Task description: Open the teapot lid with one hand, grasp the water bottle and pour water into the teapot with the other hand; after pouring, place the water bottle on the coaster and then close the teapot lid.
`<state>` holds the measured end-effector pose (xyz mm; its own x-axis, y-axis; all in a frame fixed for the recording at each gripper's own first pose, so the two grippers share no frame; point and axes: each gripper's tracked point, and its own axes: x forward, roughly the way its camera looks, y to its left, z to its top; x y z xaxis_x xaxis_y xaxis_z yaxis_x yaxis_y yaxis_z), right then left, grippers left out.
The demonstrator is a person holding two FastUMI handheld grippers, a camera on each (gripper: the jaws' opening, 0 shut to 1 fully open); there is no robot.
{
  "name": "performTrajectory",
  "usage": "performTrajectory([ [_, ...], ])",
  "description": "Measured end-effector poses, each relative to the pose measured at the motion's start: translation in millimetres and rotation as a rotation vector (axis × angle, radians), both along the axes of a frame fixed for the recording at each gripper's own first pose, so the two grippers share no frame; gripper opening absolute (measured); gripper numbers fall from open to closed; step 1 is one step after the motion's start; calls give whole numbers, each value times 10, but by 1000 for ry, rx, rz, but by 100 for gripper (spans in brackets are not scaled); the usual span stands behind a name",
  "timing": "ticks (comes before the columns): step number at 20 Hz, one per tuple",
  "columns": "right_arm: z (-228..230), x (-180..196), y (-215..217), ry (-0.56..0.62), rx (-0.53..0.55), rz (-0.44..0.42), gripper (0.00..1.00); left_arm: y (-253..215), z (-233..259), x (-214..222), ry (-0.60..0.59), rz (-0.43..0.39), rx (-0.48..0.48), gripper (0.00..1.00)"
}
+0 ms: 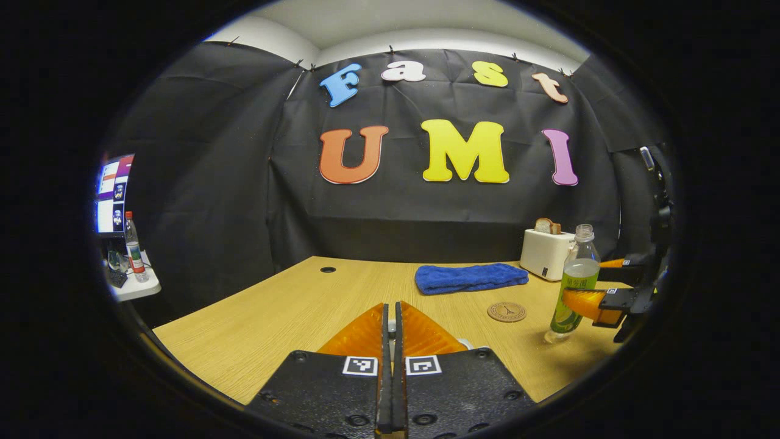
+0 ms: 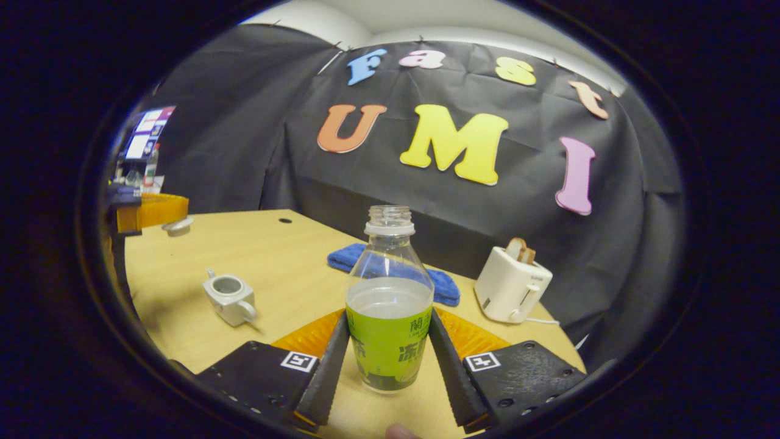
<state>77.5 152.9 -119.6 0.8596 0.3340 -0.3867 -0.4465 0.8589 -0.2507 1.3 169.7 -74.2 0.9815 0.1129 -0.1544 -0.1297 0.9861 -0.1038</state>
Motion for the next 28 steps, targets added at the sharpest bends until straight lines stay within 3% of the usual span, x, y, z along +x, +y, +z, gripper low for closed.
performTrajectory([
  [10,-131,147,350,-120,-537,245,73,139,-66,10,1,-35,19,2],
  [18,-361,-1,798,-210,-769,417,71,321,-160,-27,14,-22,14,2],
  [28,-312,1,1001,-440,-1055,515,73,397,-213,-34,18,-24,7,2],
])
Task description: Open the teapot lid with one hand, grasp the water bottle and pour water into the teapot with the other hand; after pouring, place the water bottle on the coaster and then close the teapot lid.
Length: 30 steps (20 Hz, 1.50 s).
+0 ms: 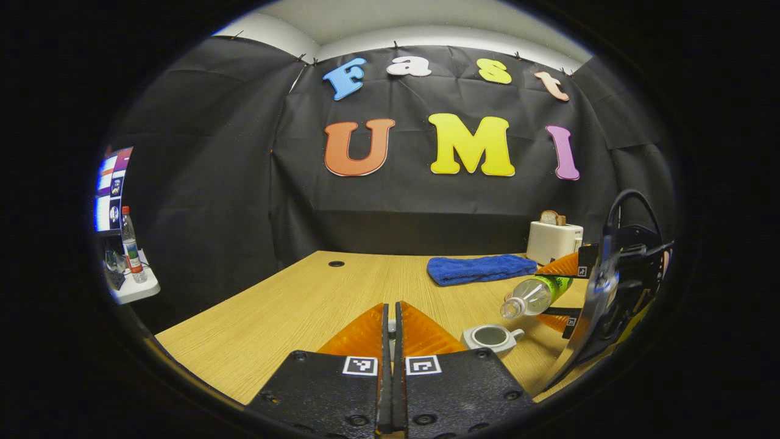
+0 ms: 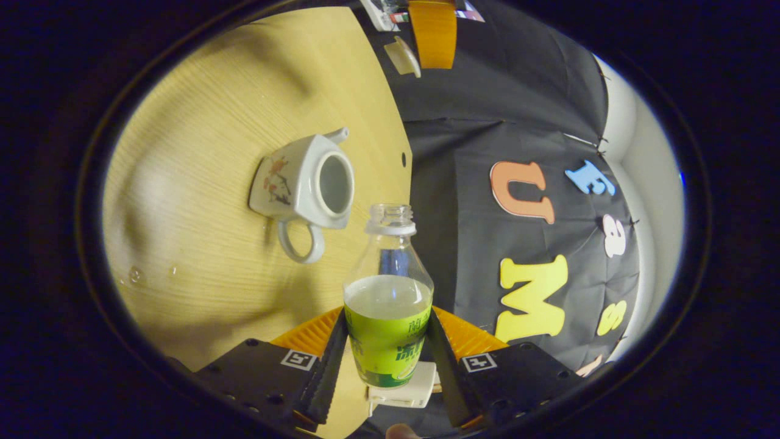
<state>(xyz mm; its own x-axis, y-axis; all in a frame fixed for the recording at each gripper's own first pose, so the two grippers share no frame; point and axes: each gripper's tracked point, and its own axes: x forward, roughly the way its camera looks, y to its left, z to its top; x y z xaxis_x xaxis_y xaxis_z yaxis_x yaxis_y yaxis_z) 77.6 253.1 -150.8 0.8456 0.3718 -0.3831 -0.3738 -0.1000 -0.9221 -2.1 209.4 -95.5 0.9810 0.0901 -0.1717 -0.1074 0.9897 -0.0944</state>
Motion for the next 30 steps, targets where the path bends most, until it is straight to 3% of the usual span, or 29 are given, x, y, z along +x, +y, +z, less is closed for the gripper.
performTrajectory([
  [15,134,42,144,-155,-225,118,71,34,-33,-25,18,2,9,2],
  [30,209,52,167,-218,-315,151,72,29,-52,-13,21,-8,3,2],
])
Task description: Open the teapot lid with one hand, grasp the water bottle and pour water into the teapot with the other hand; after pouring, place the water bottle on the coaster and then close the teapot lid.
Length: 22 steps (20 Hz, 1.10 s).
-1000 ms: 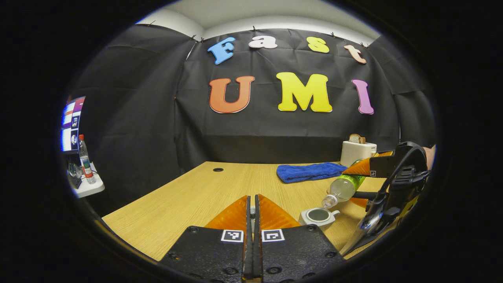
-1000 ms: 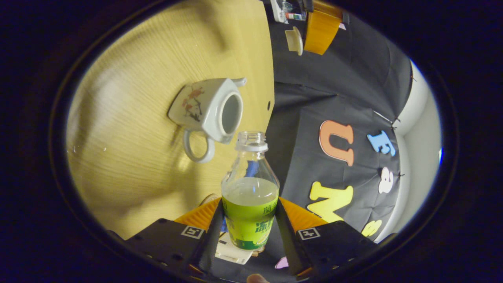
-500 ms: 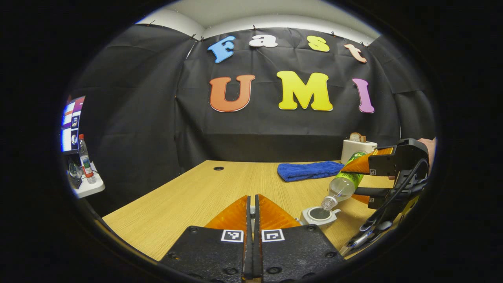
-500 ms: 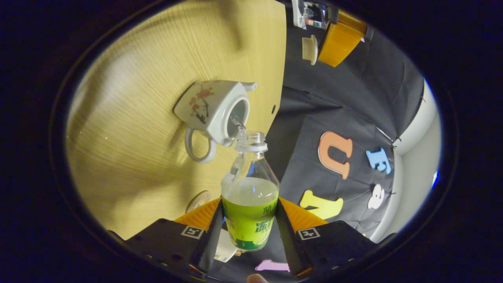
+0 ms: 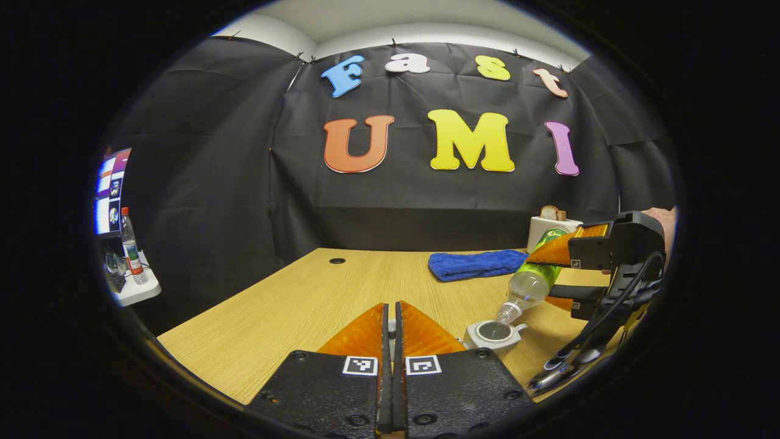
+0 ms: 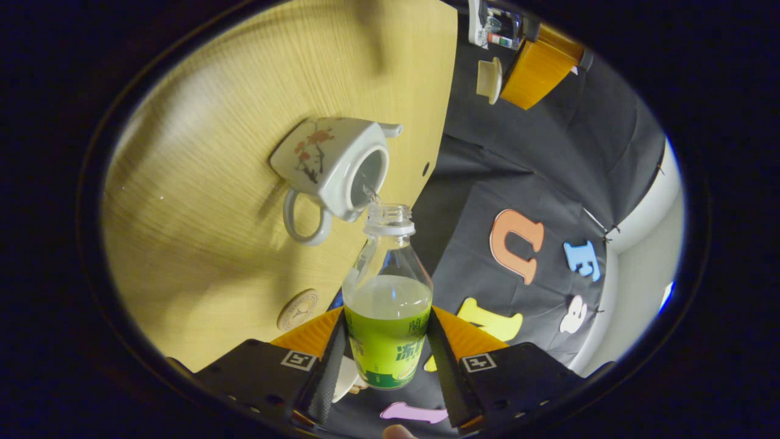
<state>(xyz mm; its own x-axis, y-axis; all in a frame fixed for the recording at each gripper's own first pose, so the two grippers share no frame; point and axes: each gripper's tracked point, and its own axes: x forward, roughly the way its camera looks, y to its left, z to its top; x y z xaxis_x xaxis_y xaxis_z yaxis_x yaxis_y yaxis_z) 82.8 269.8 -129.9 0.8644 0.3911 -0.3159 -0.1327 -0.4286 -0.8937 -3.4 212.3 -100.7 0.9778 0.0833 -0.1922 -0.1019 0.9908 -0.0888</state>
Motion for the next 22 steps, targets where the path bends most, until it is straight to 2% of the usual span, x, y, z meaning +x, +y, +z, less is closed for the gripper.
performTrajectory([
  [8,34,-43,-1,-11,-36,11,71,3,9,0,3,-2,1,2],
  [13,51,-74,6,-19,-53,20,73,-12,1,4,4,-5,6,2],
  [14,51,-72,6,-21,-56,21,71,-9,4,4,5,-5,7,2],
  [15,53,-80,2,-22,-58,24,73,-8,1,5,3,-4,7,2],
  [18,67,-94,24,-24,-54,33,71,4,4,0,3,-2,7,2],
  [20,77,-119,46,-25,-49,46,72,2,3,-5,2,-1,8,2],
  [21,81,-124,57,-17,-31,52,69,8,3,-4,3,0,10,2],
  [22,80,-119,57,2,-4,49,72,28,9,-9,2,4,12,2],
])
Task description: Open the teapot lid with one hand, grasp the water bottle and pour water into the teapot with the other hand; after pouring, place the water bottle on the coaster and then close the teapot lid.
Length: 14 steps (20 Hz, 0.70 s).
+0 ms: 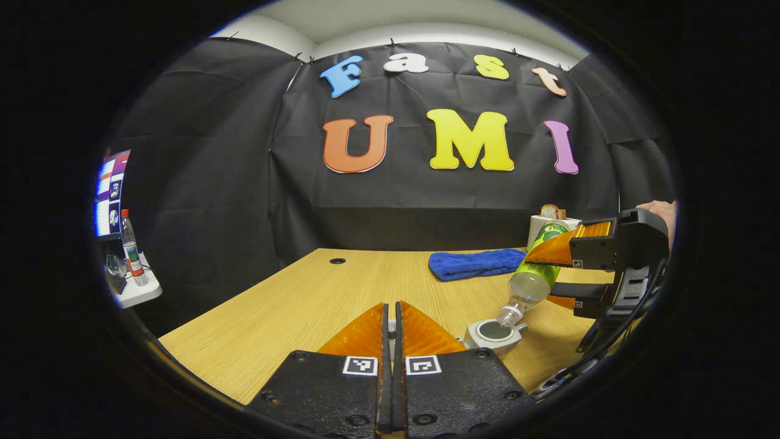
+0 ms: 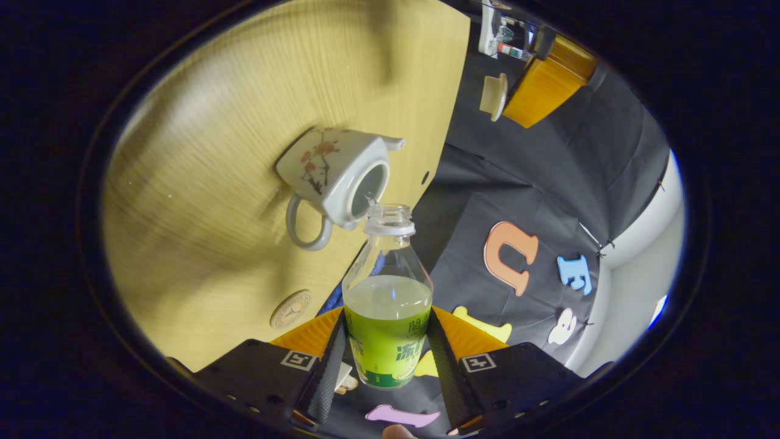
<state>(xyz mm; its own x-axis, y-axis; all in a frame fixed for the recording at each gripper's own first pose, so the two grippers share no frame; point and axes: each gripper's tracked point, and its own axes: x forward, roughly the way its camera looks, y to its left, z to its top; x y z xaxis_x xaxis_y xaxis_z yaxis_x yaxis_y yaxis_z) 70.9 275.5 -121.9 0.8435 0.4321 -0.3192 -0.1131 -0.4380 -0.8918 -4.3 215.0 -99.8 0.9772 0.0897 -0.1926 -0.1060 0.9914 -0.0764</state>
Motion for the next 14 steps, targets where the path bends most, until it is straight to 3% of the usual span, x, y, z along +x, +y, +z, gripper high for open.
performTrajectory([
  [7,11,20,-21,267,324,-101,71,56,36,-24,-10,20,3,2],
  [11,237,-97,59,444,613,-169,73,68,75,-20,-19,28,5,2],
  [14,338,52,-138,572,847,-259,74,24,124,-34,-30,22,0,2],
])
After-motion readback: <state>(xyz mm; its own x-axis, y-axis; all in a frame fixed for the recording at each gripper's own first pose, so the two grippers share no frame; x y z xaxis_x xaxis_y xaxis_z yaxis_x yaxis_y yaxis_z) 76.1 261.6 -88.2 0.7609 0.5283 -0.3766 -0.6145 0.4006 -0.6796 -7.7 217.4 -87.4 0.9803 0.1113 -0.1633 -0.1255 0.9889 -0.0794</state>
